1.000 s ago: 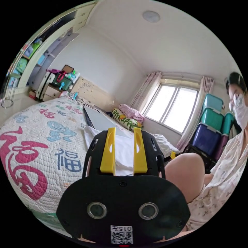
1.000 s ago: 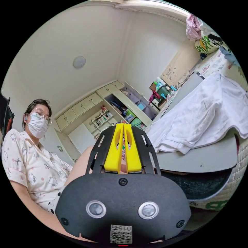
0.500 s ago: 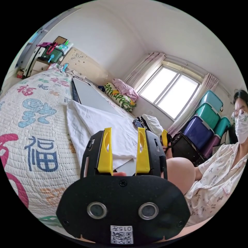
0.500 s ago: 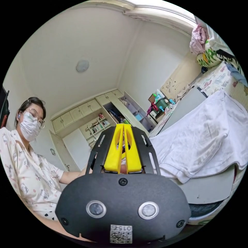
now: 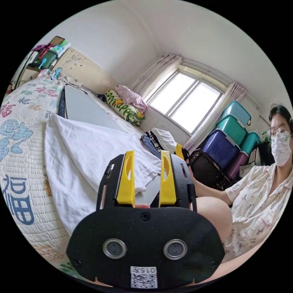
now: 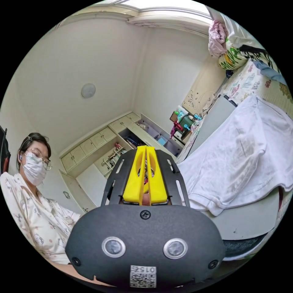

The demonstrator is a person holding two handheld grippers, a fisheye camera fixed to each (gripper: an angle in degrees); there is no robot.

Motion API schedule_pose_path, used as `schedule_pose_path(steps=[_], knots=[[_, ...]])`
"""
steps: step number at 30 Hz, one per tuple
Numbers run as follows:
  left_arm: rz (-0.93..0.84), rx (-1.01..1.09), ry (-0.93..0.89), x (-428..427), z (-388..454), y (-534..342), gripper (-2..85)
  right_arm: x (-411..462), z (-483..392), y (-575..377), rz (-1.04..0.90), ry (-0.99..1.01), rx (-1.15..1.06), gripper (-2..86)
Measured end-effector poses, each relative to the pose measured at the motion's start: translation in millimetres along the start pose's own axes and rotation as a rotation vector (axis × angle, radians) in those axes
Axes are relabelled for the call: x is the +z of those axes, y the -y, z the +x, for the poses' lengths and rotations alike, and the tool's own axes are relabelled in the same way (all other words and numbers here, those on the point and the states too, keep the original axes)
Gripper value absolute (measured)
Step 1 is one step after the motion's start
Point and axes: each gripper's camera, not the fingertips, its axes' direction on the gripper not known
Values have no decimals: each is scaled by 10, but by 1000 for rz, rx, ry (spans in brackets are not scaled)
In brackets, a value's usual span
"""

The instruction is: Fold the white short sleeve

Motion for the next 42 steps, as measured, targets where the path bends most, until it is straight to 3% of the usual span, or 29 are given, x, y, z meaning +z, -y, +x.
schedule_pose_path(steps=[3,11,16,25,36,42], knots=[[28,-27,1,-101,-108,-61,111,-157,16,157,29,25,39,-10],[-30,-35,-16,-71,-335,-190,111,401,-236,193,-259,253,-36,-10],[0,-66,-52,-225,-516,-284,109,794,-253,291,-242,356,21,-10],[154,-153,-103,-737,-872,-502,103,833,-322,1043,-135,331,177,-10],[66,-75,12,-1043,-845,-479,100,884,-365,1361,-37,280,322,-10],[223,-155,-21,-1500,-1037,-553,93,1013,-465,1406,-34,287,339,-10]])
